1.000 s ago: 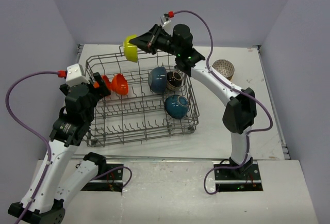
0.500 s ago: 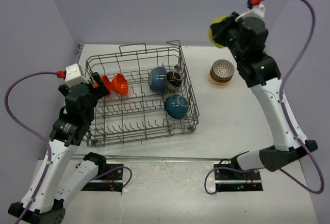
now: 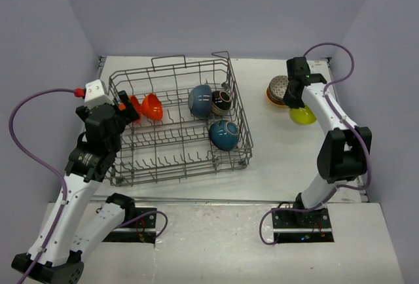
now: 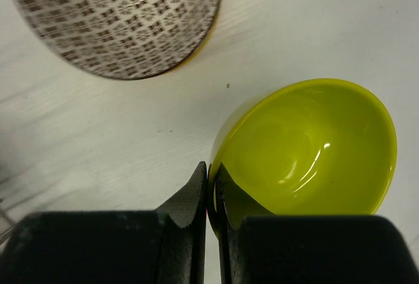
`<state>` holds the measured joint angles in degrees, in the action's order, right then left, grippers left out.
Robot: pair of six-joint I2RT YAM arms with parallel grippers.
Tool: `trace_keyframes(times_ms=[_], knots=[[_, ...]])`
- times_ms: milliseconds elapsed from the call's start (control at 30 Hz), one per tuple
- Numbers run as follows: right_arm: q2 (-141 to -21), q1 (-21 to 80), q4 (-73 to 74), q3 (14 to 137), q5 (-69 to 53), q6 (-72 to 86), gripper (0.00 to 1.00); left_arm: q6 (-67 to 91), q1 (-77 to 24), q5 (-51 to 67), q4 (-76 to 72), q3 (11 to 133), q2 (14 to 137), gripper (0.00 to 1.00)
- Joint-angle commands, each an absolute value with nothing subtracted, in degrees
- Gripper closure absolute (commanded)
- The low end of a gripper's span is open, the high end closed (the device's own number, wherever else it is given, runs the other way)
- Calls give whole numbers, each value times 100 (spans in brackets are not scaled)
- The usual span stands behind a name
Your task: Unload the bowls from the dish rack
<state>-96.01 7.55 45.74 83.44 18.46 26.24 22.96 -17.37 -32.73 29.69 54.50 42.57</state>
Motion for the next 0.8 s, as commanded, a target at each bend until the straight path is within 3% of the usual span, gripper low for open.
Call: trace_keyframes(times_ms=[0,333,533,633,667,767], knots=[[-9649,396,4535,8438,2047,2523,100,2303,-1714,-3226,2918,5493,4271,0],[-10582,-8,4255,8086,2127,2470,100,2311,-1819,-3339,2953,5520,4245,0],[-10863,-228,4131,7972,2092,2443,94,2312,-1828,-3348,2979,5546,4254,0],[-10846,-229,4122,7928,2057,2487,77,2320,-1828,-3410,2997,5555,4236,0],[-10776,-229,4131,7910,2039,2513,63,2329,-1828,-3419,3006,5563,4236,0],[-10382,-220,4140,7797,1934,2593,54,2329,-1828,-3445,3015,5572,4254,0]])
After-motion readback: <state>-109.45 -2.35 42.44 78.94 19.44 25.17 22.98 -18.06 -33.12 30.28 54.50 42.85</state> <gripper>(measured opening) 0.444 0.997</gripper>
